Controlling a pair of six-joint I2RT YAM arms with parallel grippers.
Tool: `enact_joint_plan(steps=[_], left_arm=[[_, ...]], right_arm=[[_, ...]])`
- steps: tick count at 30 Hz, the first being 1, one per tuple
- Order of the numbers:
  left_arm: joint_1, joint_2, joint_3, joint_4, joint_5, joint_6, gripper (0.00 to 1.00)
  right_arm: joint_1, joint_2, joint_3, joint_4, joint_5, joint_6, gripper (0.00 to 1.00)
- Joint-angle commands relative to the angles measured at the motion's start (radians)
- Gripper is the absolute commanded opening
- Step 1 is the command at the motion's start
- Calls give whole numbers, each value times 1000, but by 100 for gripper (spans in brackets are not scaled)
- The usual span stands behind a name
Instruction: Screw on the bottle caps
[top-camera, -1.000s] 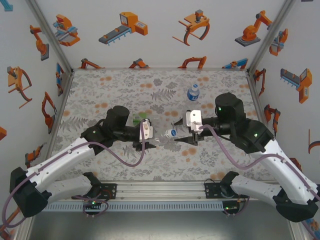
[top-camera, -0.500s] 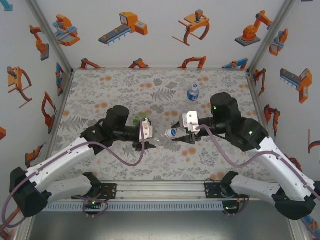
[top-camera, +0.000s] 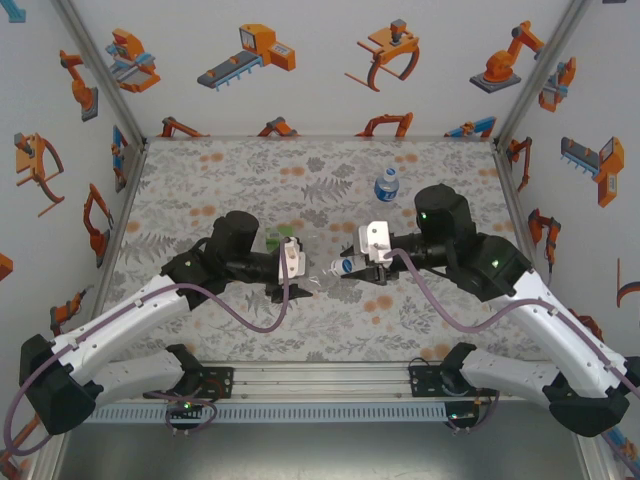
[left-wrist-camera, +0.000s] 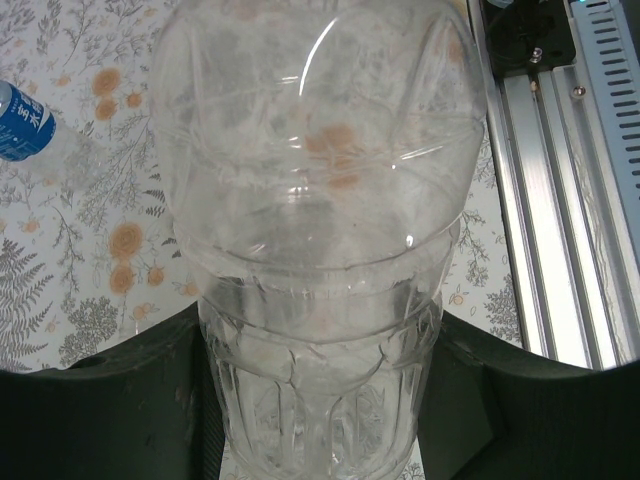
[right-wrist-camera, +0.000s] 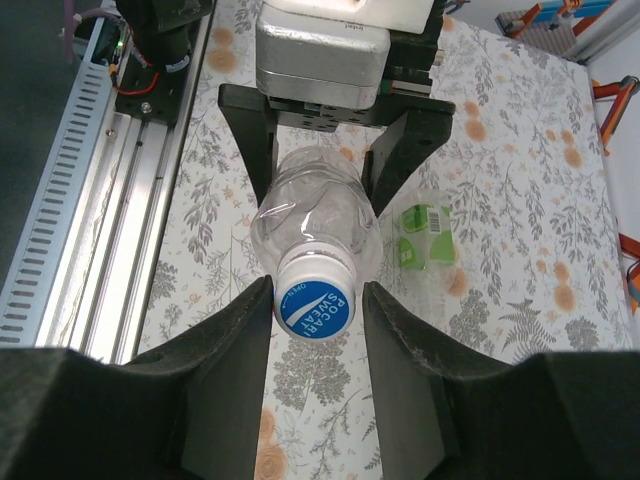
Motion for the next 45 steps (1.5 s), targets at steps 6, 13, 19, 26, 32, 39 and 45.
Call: enact_joint_plan(steps=[6, 13, 19, 26, 32, 39, 45], left_arm=[[1, -7, 28, 9, 33, -12, 0], [1, 2, 26, 25, 25, -25, 0], [1, 19, 16, 92, -16, -50, 0], [1, 67, 25, 133, -57, -39, 0], [1, 89, 22, 172, -54, -36, 0], [1, 89, 12, 166, -37, -22, 0], [3, 81, 6, 153, -33, -13, 0]], right_arm=[[13, 6, 5, -2, 33, -16, 36], [15, 9, -1, -2, 57, 62, 17], [14, 5, -70, 123, 231, 539, 0], [15, 21, -93, 54, 460, 1244, 0], [12, 44, -155, 61, 468, 1700, 0], [9, 77, -120, -51, 534, 1762, 0], [9, 70, -51, -45, 592, 1604, 43]])
